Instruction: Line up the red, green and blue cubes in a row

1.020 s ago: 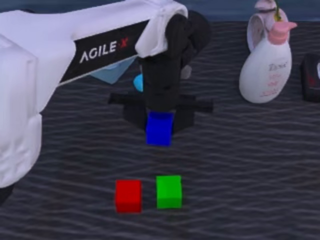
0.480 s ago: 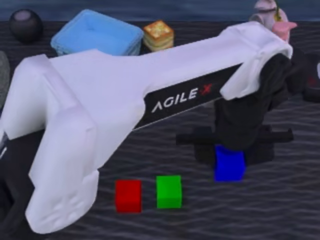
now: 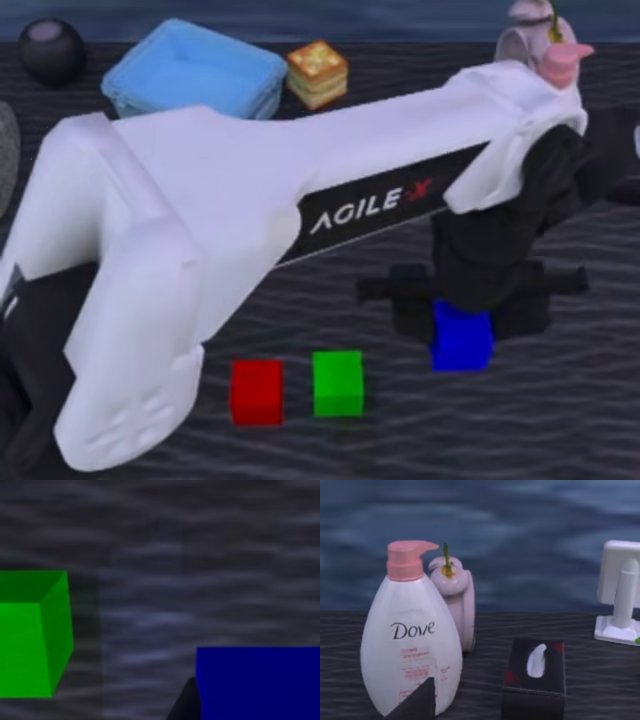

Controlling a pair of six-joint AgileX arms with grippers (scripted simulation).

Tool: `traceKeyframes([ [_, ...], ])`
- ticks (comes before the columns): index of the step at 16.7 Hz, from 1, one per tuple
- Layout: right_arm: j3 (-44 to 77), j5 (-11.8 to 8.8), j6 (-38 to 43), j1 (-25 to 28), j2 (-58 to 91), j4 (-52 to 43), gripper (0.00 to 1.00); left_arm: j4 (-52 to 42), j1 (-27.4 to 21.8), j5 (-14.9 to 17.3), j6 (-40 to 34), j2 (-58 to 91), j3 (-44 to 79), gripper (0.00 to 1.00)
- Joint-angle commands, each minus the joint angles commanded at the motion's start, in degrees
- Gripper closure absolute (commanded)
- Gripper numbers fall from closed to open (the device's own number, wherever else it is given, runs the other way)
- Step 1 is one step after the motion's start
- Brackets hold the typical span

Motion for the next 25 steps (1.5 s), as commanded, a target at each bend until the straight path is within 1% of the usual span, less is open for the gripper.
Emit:
traceKeyframes([
  [5, 0.0, 0.0, 0.0, 0.0, 0.0, 0.0, 0.00, 10.5, -0.4, 0.0, 0.1, 1.7, -8.5, 1.00],
  [10, 0.0, 0.0, 0.0, 0.0, 0.0, 0.0, 0.00, 11.9, -0.4, 0.0, 0.0, 2.1, -9.9, 1.00],
  [23, 0.0, 0.0, 0.0, 0.0, 0.0, 0.0, 0.00, 11.9, -0.4, 0.0, 0.0, 2.1, -9.9, 0.02],
  [24, 0.0, 0.0, 0.0, 0.0, 0.0, 0.0, 0.00, 11.9, -0.4, 0.0, 0.0, 2.1, -9.9, 0.00],
  [25, 0.0, 0.0, 0.0, 0.0, 0.0, 0.0, 0.00, 11.9, -0.4, 0.0, 0.0, 2.1, -9.9, 0.00],
])
